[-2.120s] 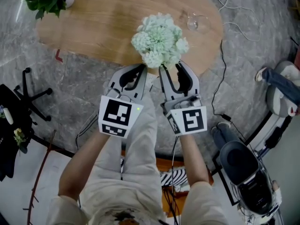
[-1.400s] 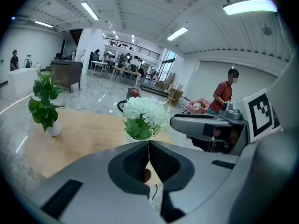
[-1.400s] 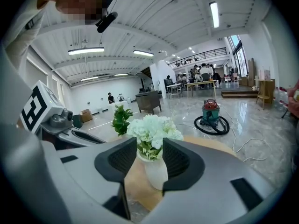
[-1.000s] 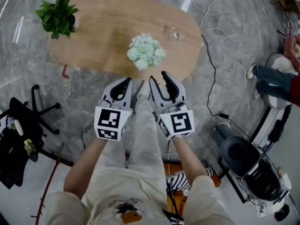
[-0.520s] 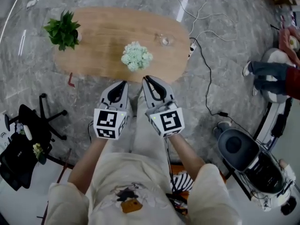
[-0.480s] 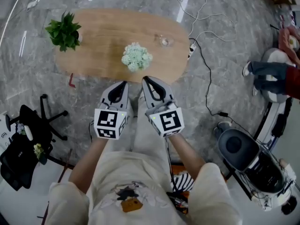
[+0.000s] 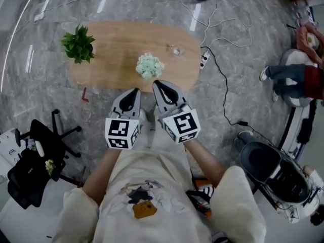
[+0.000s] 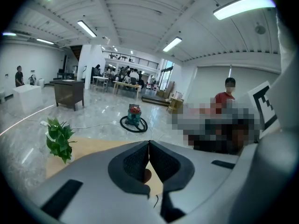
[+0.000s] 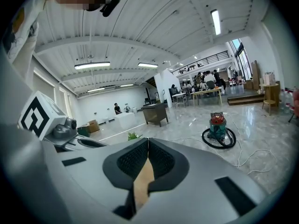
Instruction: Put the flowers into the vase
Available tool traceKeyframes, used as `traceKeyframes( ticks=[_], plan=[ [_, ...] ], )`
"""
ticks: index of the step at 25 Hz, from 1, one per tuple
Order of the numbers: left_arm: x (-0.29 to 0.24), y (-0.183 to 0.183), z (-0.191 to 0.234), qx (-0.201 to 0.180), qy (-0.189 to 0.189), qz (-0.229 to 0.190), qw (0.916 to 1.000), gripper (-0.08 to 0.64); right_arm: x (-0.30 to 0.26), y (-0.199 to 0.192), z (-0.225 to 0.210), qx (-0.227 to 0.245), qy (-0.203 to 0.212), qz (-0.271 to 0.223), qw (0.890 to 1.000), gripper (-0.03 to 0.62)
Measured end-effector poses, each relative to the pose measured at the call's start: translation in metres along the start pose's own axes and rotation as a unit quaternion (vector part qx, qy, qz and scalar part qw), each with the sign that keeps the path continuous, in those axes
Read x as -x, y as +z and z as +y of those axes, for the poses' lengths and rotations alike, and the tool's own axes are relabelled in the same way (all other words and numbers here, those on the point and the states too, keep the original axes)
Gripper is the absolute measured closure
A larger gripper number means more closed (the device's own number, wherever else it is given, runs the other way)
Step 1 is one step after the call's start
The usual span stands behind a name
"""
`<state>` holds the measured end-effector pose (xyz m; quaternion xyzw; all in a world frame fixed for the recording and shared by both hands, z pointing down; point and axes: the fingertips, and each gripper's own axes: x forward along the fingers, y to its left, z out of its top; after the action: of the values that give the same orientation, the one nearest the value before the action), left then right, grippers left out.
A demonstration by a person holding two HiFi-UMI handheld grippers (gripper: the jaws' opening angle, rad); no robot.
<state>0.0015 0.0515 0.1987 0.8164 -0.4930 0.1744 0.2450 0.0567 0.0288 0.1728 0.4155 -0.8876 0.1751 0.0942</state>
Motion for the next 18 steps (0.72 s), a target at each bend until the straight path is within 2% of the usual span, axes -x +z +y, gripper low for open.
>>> traceKeyframes(
  ticks=[5, 10, 18],
  plan=[
    [0.036, 0.023, -0.007, 0.004, -0.006, -0.016, 0.9998, 0.551, 0.02, 0.032, 0.021, -0.029, -0.001, -0.015, 0.999, 0.584],
    [0.059, 0.039, -0.017, 0.026, -0.009, -0.031, 0.9991, 0.551, 0.04, 0.041, 0.032, -0.033, 0.002, -0.017, 0.999, 0.584],
    [0.089, 0.067, -0.033, -0.002, -0.005, -0.071, 0.9974, 0.551, 0.059, 0.065, 0.03, -0.027, -0.048, -0.04, 0.998, 0.586]
  ],
)
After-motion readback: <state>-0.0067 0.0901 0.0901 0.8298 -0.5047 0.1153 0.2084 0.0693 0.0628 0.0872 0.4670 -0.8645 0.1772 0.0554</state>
